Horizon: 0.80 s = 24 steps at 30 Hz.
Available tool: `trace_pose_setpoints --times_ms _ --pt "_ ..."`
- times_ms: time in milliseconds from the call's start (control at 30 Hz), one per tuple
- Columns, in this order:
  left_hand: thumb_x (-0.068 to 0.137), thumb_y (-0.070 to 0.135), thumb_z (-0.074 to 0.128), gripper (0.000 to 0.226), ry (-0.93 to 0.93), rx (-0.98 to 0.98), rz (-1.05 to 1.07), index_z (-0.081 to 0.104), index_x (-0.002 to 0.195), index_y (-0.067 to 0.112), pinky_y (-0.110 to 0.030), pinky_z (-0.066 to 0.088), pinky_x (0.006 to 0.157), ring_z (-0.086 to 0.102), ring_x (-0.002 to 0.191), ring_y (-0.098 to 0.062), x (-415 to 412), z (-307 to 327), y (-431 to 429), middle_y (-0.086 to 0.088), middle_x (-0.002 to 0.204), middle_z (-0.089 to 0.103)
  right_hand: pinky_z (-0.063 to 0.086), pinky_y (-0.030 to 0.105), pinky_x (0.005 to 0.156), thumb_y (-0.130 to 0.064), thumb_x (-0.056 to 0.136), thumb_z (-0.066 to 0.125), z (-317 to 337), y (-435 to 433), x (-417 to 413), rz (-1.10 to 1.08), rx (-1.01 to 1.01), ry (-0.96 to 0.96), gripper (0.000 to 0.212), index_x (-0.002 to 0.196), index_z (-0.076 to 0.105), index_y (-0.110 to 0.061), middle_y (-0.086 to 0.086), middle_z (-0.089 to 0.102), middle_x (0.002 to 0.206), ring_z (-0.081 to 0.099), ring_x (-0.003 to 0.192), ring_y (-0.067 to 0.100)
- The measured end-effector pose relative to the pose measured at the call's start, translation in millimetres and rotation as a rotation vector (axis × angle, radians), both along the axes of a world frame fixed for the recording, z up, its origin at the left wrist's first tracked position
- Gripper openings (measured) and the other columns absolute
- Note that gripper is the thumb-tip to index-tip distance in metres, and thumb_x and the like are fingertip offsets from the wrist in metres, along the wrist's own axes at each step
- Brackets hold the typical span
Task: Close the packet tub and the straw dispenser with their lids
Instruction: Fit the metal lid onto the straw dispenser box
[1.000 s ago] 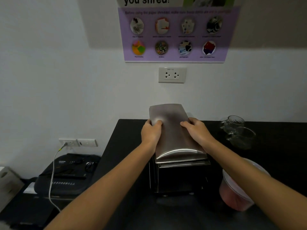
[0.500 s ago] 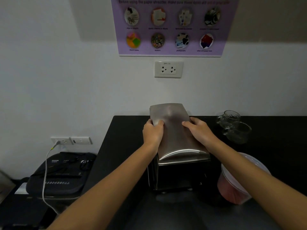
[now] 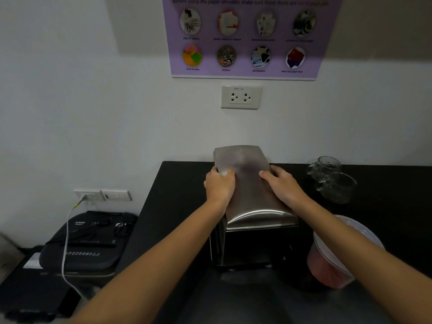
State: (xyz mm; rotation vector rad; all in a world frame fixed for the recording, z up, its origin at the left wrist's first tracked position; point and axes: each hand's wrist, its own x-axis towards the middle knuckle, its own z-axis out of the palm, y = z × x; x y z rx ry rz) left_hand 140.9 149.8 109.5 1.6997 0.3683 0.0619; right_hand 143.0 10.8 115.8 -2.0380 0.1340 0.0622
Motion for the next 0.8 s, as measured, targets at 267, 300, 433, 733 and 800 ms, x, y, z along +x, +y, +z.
trace_pose_setpoints --times_ms 267,300,433,733,800 --pt "0.085 0.027 0.048 0.033 -0.008 -0.004 0.001 0.055 0.111 0.008 -0.045 0.051 0.090 0.055 0.108 -0.031 -2.2 -0.5 -0.1 -0.016 0.117 0.057 0.037 0.028 0.084 -0.036 0.093 0.042 -2.7 2.7 -3.7 -0.005 -0.077 -0.051 0.053 0.138 0.033 -0.012 0.013 0.049 0.134 0.050 0.115 0.027" --pt "0.085 0.026 0.048 0.032 -0.010 -0.009 0.003 0.055 0.110 0.008 -0.045 0.051 0.089 0.056 0.107 -0.031 -2.0 -0.4 -0.1 -0.017 0.117 0.057 0.036 0.028 0.084 -0.037 0.092 0.043 -2.7 2.9 -3.4 -0.006 -0.079 -0.047 0.053 0.138 0.032 -0.012 0.013 0.048 0.135 0.049 0.116 0.027" --pt "0.087 0.027 0.048 0.023 -0.008 -0.025 -0.049 0.054 0.104 0.013 -0.043 0.052 0.088 0.059 0.103 -0.030 -5.7 -1.0 4.3 -0.016 0.117 0.058 0.035 0.030 0.092 -0.039 0.090 0.045 -1.9 -1.7 -2.7 -0.010 -0.007 0.006 0.058 0.139 0.031 -0.011 0.011 0.043 0.141 0.044 0.124 0.027" --pt "0.070 0.055 0.065 0.078 -0.021 -0.003 -0.474 0.038 0.138 0.030 -0.036 0.039 0.107 0.050 0.123 -0.013 -47.9 -31.2 47.7 0.003 0.138 0.049 0.049 0.018 0.076 -0.027 0.086 0.056 1.1 -47.1 -30.7 0.278 0.133 0.210 0.040 0.124 0.051 -0.019 -0.003 0.066 0.110 0.064 0.097 0.010" --pt "0.060 0.061 0.068 0.089 -0.028 -0.007 -0.540 0.035 0.139 0.034 -0.040 0.033 0.112 0.044 0.129 -0.013 -52.1 -33.8 52.0 0.005 0.141 0.047 0.051 0.015 0.071 -0.023 0.085 0.057 2.3 -56.1 -36.0 0.337 0.163 0.243 0.032 0.117 0.056 -0.025 -0.008 0.070 0.105 0.065 0.096 0.007"
